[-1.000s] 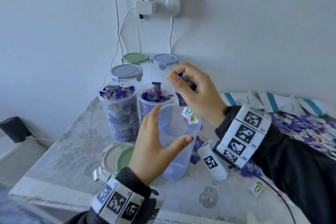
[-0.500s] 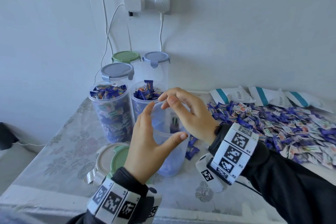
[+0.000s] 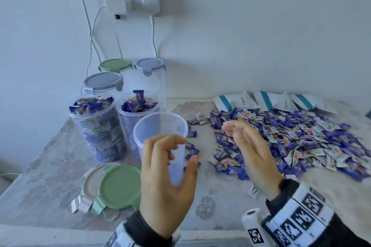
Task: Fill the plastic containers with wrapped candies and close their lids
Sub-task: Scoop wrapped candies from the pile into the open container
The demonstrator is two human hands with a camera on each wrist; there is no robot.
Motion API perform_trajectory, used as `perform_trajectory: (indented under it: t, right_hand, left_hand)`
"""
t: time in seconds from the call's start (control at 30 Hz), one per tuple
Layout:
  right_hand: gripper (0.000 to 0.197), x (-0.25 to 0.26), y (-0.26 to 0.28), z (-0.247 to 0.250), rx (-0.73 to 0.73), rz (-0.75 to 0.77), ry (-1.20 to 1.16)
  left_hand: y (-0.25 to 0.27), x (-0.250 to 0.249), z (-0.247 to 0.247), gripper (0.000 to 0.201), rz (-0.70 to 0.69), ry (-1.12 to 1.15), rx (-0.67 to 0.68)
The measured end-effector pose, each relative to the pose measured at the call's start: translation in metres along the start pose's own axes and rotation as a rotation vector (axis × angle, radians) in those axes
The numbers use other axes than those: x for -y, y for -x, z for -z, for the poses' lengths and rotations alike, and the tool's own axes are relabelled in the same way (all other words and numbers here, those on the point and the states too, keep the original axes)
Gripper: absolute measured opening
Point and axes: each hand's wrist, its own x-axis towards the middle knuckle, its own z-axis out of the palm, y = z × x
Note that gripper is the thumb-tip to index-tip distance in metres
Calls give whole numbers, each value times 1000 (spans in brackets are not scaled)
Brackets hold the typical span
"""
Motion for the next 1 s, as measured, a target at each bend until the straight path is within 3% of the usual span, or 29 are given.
perform_trajectory:
  t: [0.1, 0.2, 0.27, 0.37, 0.43, 0.57, 0.67, 0.83, 0.93, 1.0]
  right_hand:
    - [19, -22, 11, 45, 16, -166, 215]
    - [32, -44, 11, 94, 37, -200, 530]
    - [41, -63, 5, 129, 57, -251, 743]
    - [56, -92, -5, 179, 171, -504, 962]
    - [64, -108, -14, 204, 252, -633, 1075]
    - [87, -116, -31, 230, 343, -764, 1007]
    - [104, -121, -40, 231, 468, -753, 960]
    - [99, -117, -47, 209, 547, -693, 961]
    - [112, -112, -45, 197, 688, -606, 1010]
    - [102, -111, -43, 193, 735, -564, 1009]
  left_hand:
    - [11, -7, -33, 26, 111, 159, 197]
    - [15, -4, -74, 36, 322, 147, 368]
    - [11, -1, -101, 49, 482, 94, 561]
    - [3, 1, -140, 82, 656, -141, 928]
    - [-1, -1, -164, 98, 705, -266, 1044]
    - [-14, 1, -204, 109, 719, -464, 1185]
    - [-26, 6, -220, 107, 729, -478, 1253]
    - [-26, -5, -234, 106, 605, -584, 1455]
    - [-10, -9, -240, 116, 487, -733, 1469]
    - [1, -10, -241, 116, 434, -814, 1432]
